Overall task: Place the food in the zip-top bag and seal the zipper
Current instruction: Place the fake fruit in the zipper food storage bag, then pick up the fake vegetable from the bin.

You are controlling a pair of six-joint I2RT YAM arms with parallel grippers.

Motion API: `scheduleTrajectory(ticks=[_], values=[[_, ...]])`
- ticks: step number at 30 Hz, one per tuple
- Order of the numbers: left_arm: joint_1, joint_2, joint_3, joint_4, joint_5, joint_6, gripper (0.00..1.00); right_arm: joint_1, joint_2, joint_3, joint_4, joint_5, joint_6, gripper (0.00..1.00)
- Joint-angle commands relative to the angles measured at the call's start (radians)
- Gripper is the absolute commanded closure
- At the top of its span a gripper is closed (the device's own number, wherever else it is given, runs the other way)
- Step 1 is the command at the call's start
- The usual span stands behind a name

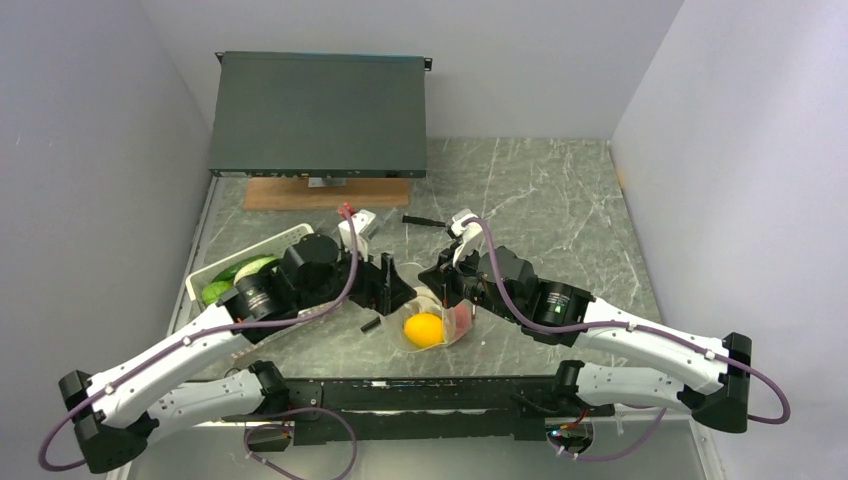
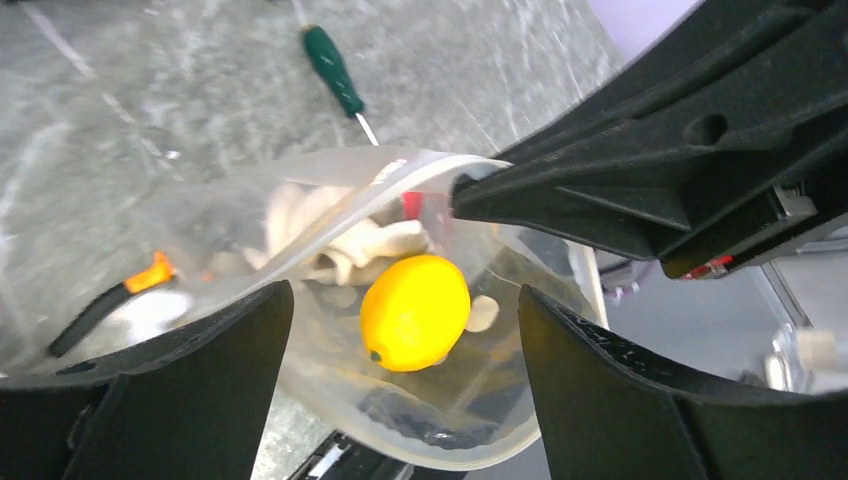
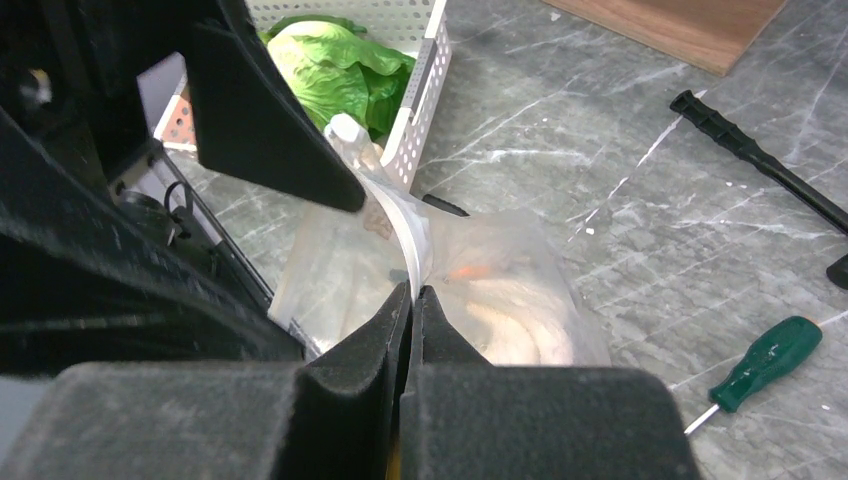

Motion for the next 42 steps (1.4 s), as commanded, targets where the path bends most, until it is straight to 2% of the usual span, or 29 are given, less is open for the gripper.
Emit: scheduleTrajectory(ticks=[1,7,12,16,19,21,24,25,29,31,36,42], values=[[-0.004,-0.095,0.060,-0.074,-0.257,-0.060,0.13,-0.005,-0.023,0.014,0.056,0.009,-0.005,1.00],[-0.004,-0.250,0.051,-0.216,-0.537,-0.197,0.13,-0.007,-0.028,0.014,0.056,0.009,-0.009,1.00],[-0.004,-0.362,0.011,-0.428,-0.774,-0.415,0.14,-0.006,-0.031,0.008,0.062,0.000,-0.005,1.00],[-0.004,-0.355,-0.024,-0.570,-0.869,-0.564,0.15,-0.007,-0.032,0.003,0.062,0.002,-0.007,1.00],[-0.004,-0.293,-0.025,-0.680,-0.912,-0.698,0.13,-0.007,-0.032,0.005,0.059,0.002,-0.007,1.00],[-0.002,-0.241,-0.022,-0.729,-0.931,-0.723,0.11,-0.008,-0.031,0.005,0.062,-0.001,-0.005,1.00],[0.037,-0.157,-0.011,-0.747,-0.909,-0.694,0.13,-0.008,-0.026,0.013,0.053,0.000,-0.003,1.00],[0.068,-0.140,-0.009,-0.712,-0.871,-0.607,0.15,-0.008,-0.026,0.013,0.052,0.002,-0.002,1.00],[0.272,-0.129,-0.053,-0.526,-0.629,-0.380,0.18,-0.007,-0.028,0.020,0.038,0.005,0.000,1.00],[0.375,-0.137,-0.093,-0.437,-0.518,-0.330,0.23,-0.008,-0.031,0.021,0.035,0.004,0.000,1.00],[0.518,-0.060,-0.115,-0.365,-0.397,-0.336,0.29,-0.008,-0.031,0.028,0.024,0.015,-0.005,1.00],[0.545,0.137,-0.055,-0.415,-0.416,-0.401,0.32,-0.008,-0.019,0.039,0.022,0.018,-0.007,1.00]])
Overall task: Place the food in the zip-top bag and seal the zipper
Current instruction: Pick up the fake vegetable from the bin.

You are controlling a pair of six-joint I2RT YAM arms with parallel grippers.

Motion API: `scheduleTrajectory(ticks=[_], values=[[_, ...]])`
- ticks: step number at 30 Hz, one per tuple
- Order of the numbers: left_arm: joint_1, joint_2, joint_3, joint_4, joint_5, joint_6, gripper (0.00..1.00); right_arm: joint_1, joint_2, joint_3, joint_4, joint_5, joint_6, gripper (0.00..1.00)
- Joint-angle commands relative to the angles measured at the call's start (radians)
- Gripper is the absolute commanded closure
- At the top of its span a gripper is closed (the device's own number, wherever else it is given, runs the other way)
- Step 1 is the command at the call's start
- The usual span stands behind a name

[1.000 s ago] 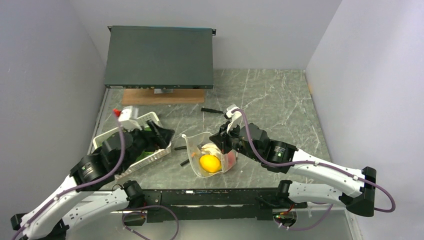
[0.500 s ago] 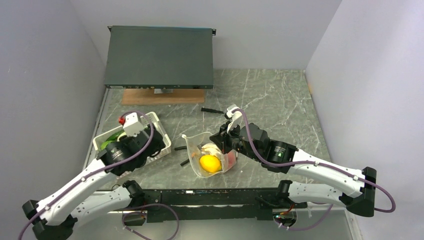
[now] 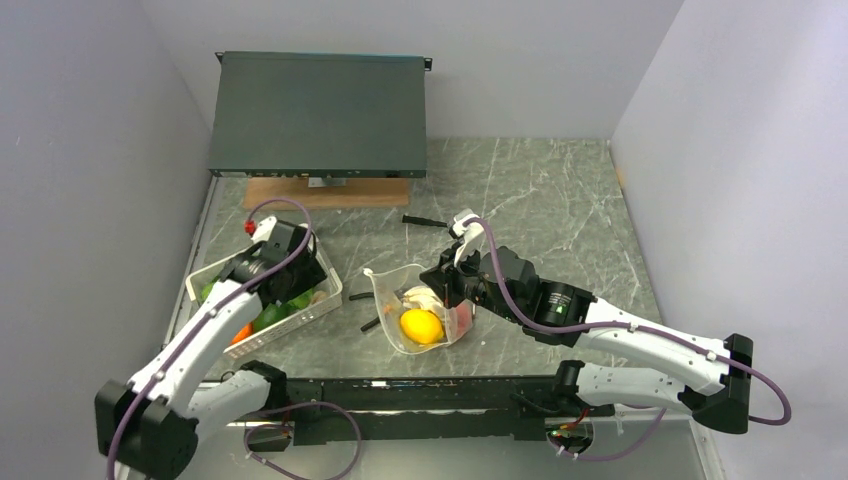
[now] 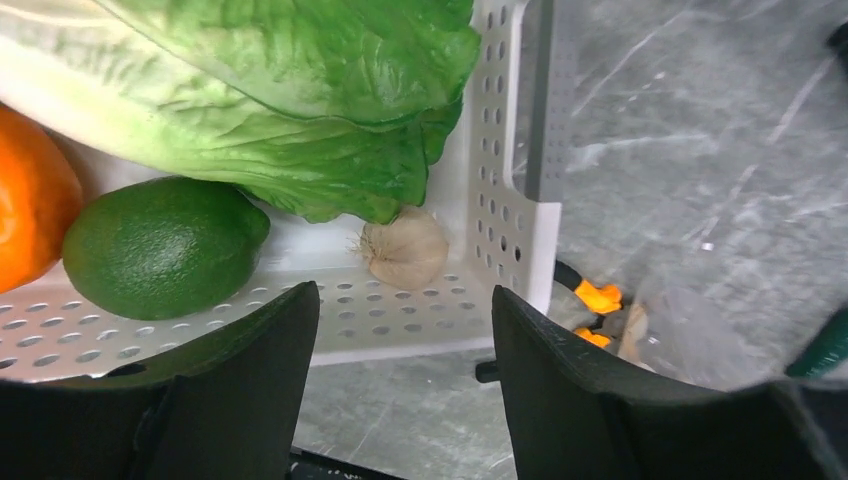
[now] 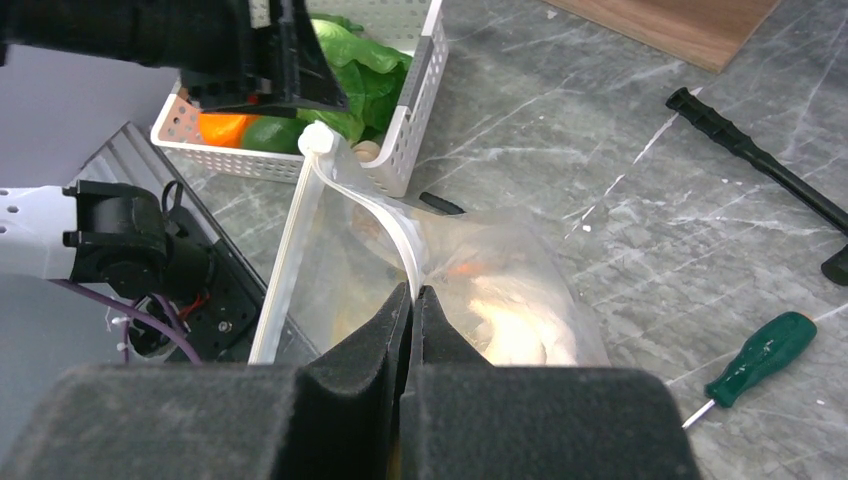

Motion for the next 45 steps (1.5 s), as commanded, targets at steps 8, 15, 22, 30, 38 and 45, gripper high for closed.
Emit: scheduleTrajectory(ticks=[8,15,22,30,38,45], values=[[0.018,0.206,-0.014,0.141,0.030,0.032,0.36,-0.004,0.011,0.056,0.025,0.013,-0.017,1.00],[0.023,0.263,-0.065,0.209,0.081,0.029,0.40,-0.003,0.025,0.064,0.025,-0.004,-0.017,1.00],[0.022,0.266,-0.149,0.272,0.100,-0.018,0.45,-0.003,0.012,0.048,0.025,-0.001,-0.012,1.00],[0.022,0.254,-0.134,0.214,0.064,-0.046,0.55,-0.003,-0.006,0.050,0.013,0.006,-0.012,1.00],[0.023,0.068,-0.022,0.047,-0.027,-0.029,0.59,-0.003,-0.010,0.044,0.017,0.002,-0.004,1.00],[0.023,-0.105,0.016,-0.034,-0.035,-0.011,0.59,-0.004,-0.002,0.039,0.025,-0.013,0.007,1.00]])
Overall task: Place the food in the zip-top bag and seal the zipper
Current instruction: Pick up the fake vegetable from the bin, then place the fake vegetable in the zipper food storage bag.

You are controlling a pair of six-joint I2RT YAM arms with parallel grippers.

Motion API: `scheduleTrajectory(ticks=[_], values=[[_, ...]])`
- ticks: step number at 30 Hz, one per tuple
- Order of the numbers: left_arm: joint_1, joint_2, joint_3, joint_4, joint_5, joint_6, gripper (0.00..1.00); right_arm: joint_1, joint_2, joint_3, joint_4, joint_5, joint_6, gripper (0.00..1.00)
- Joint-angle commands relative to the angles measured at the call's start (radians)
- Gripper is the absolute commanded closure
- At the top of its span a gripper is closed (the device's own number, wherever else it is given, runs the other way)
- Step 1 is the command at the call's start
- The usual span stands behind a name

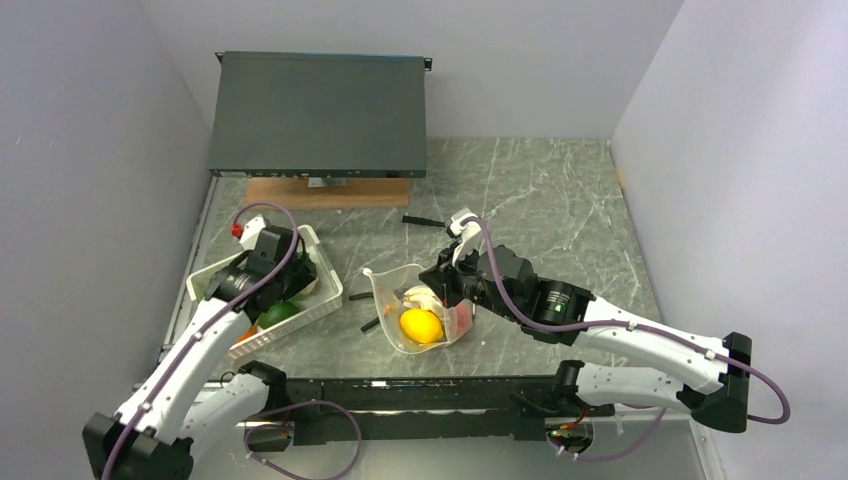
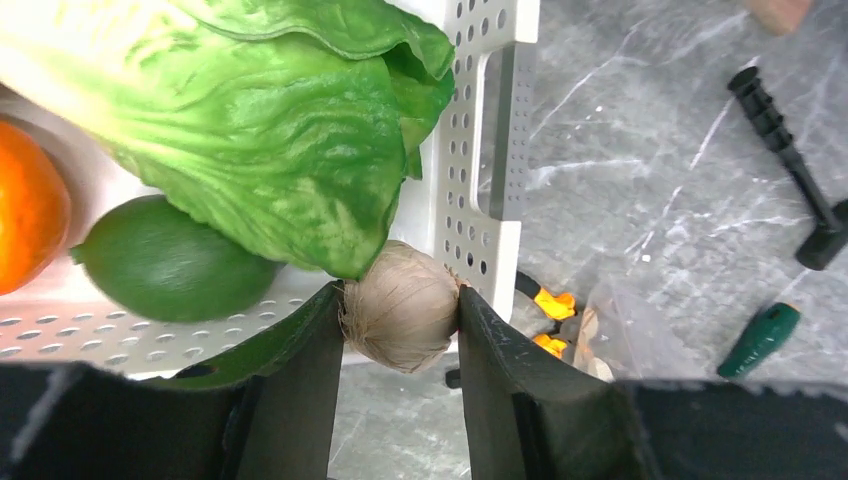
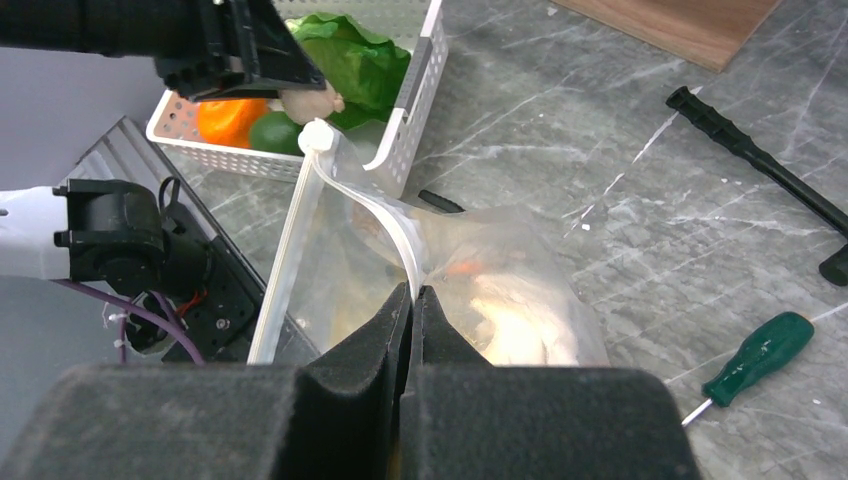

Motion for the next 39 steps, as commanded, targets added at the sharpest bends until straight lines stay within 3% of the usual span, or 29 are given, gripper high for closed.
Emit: scheduleTrajectory(ticks=[1,9,15,21,24,28,34,39], values=[[0.001,-0.099,0.037,-0.082,-0.026,0.017,0.60,-0.003,-0.015,0.022,0.041,-0.011,0.012,1.00],[0.001,-0.286,0.025,0.106,0.295,0.176,0.62,-0.003,-0.012,0.015,0.045,-0.024,0.024,1.00],[0.001,-0.366,0.015,0.395,0.637,0.287,0.64,-0.003,0.000,0.021,0.048,-0.029,0.027,1.00],[-0.044,-0.320,-0.054,0.665,0.936,0.211,0.66,-0.004,0.010,0.016,0.063,-0.033,0.026,1.00],[-0.186,-0.295,-0.102,0.780,0.921,0.215,0.65,-0.003,0.017,0.026,0.056,-0.032,0.032,1.00],[-0.367,-0.199,-0.040,0.672,0.856,0.344,0.58,-0.004,0.012,0.015,0.074,-0.034,0.028,1.00],[-0.414,-0.085,0.027,0.543,0.795,0.407,0.53,-0.003,0.016,0.028,0.061,-0.035,0.026,1.00],[-0.417,-0.039,0.054,0.542,0.787,0.410,0.28,-0.004,0.024,0.035,0.049,-0.024,0.025,1.00]])
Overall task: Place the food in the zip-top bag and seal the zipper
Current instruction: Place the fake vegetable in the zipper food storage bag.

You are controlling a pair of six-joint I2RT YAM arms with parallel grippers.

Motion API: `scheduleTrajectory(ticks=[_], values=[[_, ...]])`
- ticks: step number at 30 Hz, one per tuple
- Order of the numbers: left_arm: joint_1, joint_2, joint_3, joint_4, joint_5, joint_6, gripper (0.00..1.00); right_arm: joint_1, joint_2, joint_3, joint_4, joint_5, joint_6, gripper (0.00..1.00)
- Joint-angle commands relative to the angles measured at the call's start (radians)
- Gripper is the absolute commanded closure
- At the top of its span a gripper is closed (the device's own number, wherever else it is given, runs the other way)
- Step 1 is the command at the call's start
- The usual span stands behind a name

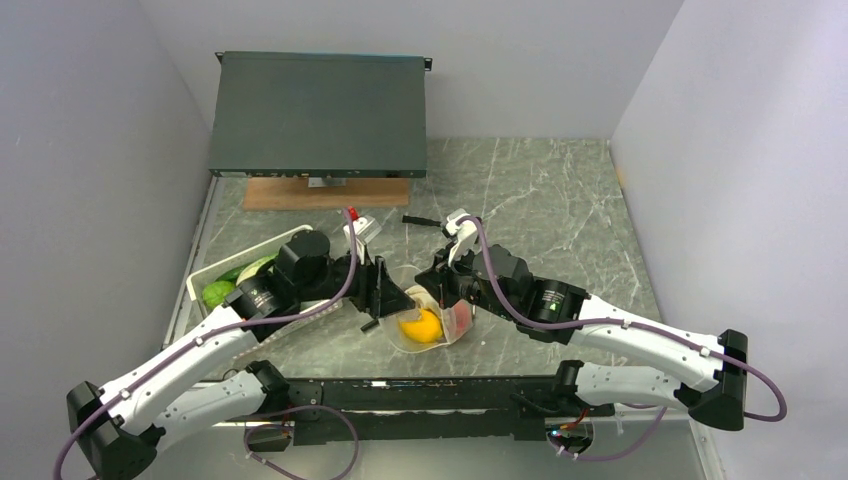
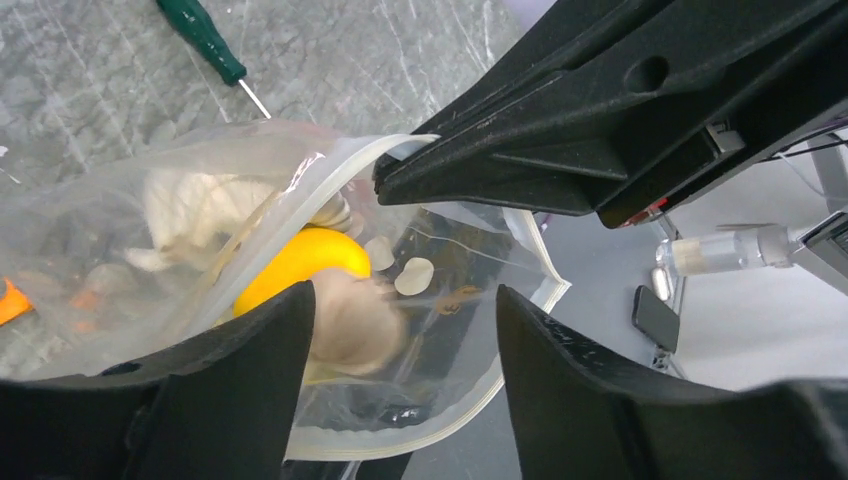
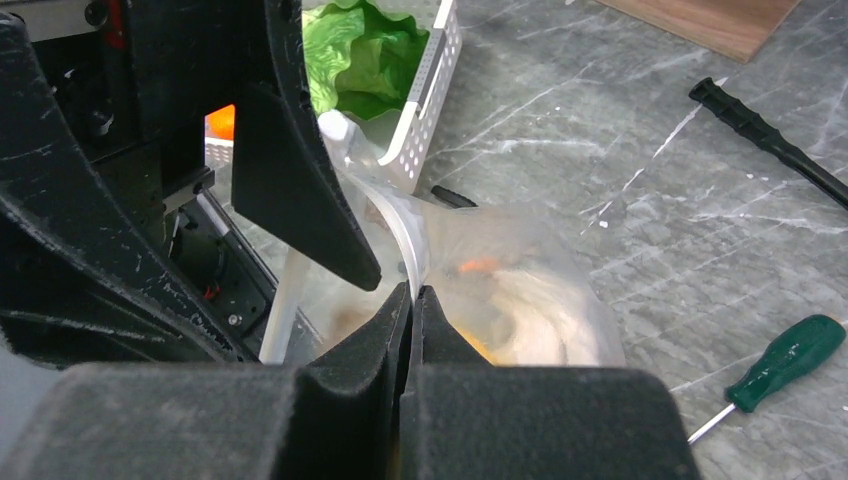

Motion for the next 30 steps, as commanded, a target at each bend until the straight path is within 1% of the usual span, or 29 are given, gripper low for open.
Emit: scheduleTrajectory(ticks=[1,2,5,10,13,18,21,24,28,30], values=[[-0.009,0.026,0.075,-0.009,-0.015,0.044,0.24,-0.002,-0.001,0.035,0.033,0.004,0.007,1.00],[-0.011,0.030,0.086,-0.021,-0.020,0.053,0.21,-0.002,-0.005,0.029,0.038,0.001,0.009,1.00],[-0.013,0.031,0.090,-0.028,-0.039,0.062,0.16,-0.002,-0.016,0.012,0.057,-0.004,0.009,1.00],[-0.013,0.020,0.105,-0.056,-0.055,0.074,0.15,-0.002,-0.005,0.029,0.038,-0.001,0.008,1.00],[-0.014,-0.007,0.105,-0.072,-0.091,0.085,0.14,-0.002,-0.008,0.017,0.059,-0.006,-0.003,1.00],[-0.013,-0.055,0.122,-0.124,-0.160,0.100,0.14,-0.003,0.002,0.035,0.039,-0.002,-0.005,1.00],[-0.014,-0.098,0.120,-0.150,-0.247,0.102,0.13,-0.003,-0.009,0.011,0.061,-0.006,-0.005,1.00],[-0.014,-0.137,0.131,-0.199,-0.354,0.098,0.13,-0.002,0.003,0.028,0.035,-0.005,-0.003,1.00],[-0.014,-0.192,0.144,-0.247,-0.506,0.069,0.13,-0.004,-0.013,0.006,0.059,-0.004,-0.003,1.00],[-0.014,-0.232,0.147,-0.267,-0.614,0.037,0.13,-0.004,-0.008,0.011,0.055,-0.006,-0.006,1.00]])
